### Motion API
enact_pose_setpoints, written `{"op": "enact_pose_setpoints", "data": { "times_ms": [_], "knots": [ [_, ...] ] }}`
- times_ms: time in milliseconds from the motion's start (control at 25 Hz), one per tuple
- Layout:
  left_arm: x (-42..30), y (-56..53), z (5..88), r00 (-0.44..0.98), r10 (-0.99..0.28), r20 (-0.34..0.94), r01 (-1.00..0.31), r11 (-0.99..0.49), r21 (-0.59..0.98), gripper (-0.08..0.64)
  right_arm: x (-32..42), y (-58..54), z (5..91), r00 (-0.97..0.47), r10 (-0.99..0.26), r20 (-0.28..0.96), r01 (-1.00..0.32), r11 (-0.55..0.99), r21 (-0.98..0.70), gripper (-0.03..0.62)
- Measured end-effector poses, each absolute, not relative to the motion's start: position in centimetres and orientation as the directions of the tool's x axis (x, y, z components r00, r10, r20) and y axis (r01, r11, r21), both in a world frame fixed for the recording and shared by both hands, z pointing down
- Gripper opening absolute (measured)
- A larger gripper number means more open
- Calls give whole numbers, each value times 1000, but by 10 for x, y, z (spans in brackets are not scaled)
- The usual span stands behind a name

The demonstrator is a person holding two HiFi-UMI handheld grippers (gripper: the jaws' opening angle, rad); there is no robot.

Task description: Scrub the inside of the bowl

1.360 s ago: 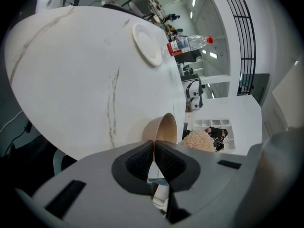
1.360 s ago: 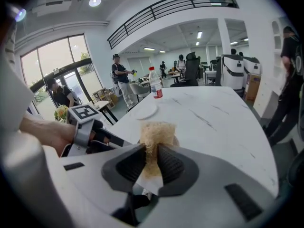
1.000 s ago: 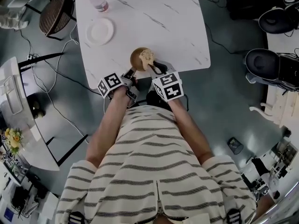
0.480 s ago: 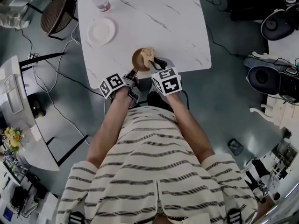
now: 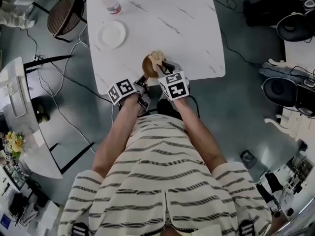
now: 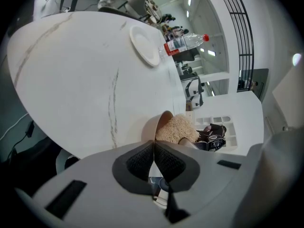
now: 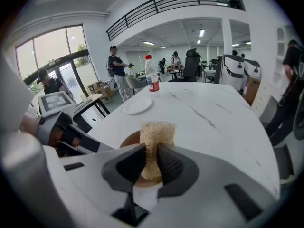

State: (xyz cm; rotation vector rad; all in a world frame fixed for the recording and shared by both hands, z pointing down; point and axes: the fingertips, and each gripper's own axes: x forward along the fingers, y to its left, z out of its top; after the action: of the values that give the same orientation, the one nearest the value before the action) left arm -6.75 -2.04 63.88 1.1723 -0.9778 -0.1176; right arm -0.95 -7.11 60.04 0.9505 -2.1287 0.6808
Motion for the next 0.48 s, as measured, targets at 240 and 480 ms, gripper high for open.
{"op": "enact_pose_setpoints", "data": {
  "times_ms": [240, 480],
  "knots": [
    [-68, -22, 637, 605, -544, 581, -403, 420, 813, 9, -22, -76, 601, -507, -414, 756, -768, 615, -178, 77],
    [-67, -23, 639, 606, -542, 582, -408, 417, 812, 9, -33, -73, 601, -542, -390, 745, -735, 650, -194, 75]
  ]
}}
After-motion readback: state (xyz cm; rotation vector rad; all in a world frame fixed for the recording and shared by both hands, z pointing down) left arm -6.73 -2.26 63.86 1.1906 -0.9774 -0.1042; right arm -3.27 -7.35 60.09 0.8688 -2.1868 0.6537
